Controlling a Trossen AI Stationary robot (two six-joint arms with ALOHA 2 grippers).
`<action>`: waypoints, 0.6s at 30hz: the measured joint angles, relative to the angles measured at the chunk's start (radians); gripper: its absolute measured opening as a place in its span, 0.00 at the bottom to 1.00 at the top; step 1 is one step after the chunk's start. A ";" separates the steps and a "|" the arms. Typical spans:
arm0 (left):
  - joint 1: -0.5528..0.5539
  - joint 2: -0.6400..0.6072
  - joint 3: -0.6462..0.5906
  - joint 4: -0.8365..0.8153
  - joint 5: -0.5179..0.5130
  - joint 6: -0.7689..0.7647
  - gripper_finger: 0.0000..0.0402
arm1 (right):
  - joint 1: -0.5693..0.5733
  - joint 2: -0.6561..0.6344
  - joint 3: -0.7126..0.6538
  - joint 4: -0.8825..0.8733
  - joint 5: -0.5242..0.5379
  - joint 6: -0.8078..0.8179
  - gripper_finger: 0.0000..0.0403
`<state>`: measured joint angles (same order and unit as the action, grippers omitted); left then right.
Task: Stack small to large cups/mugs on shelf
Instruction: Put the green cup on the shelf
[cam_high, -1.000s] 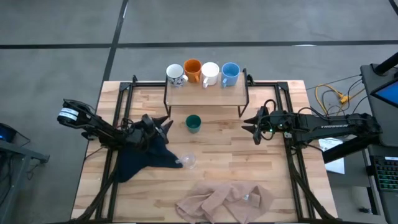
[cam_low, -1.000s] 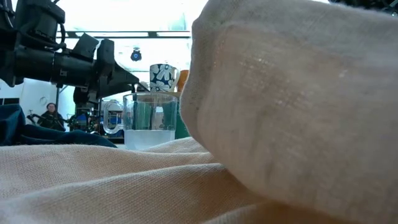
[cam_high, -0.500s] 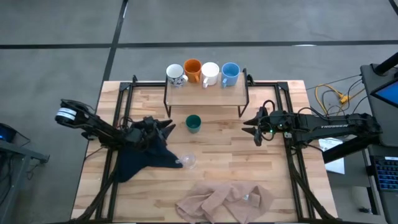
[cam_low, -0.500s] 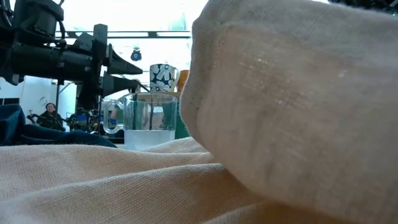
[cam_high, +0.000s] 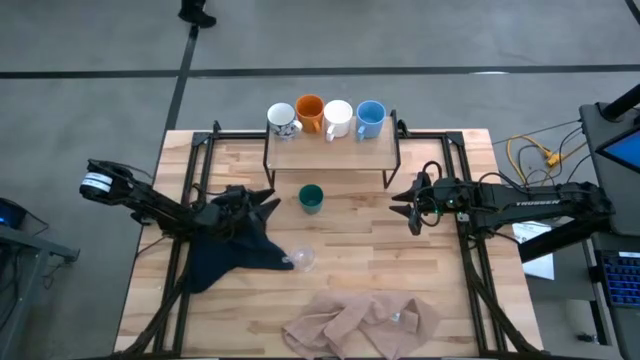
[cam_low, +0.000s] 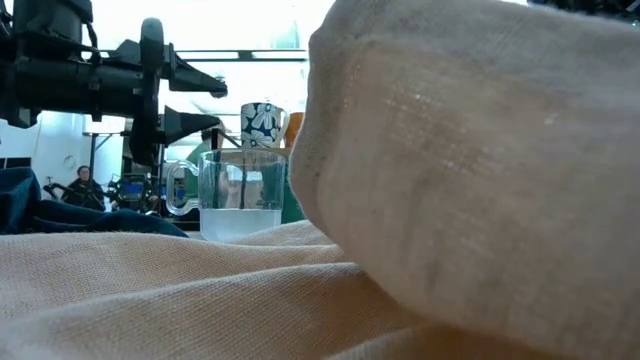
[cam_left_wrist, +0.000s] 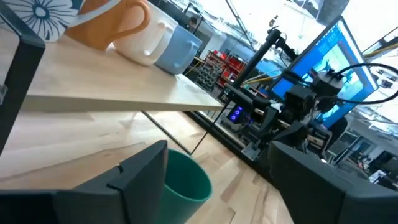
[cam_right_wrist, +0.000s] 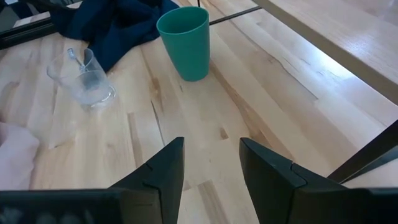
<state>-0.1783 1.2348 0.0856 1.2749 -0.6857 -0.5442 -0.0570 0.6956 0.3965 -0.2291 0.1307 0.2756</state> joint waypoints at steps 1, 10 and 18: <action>0.000 0.005 0.000 0.000 0.000 0.000 0.67 | 0.000 0.000 0.000 0.000 0.000 0.000 0.37; 0.000 0.037 -0.001 -0.001 -0.014 0.361 0.72 | 0.000 0.000 0.000 0.000 0.000 0.004 0.37; 0.000 0.039 -0.001 0.009 -0.026 0.521 0.72 | 0.000 0.000 0.000 0.002 0.000 0.019 0.37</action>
<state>-0.1783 1.2735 0.0849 1.2835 -0.7116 -0.0231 -0.0570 0.6956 0.3964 -0.2272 0.1303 0.2951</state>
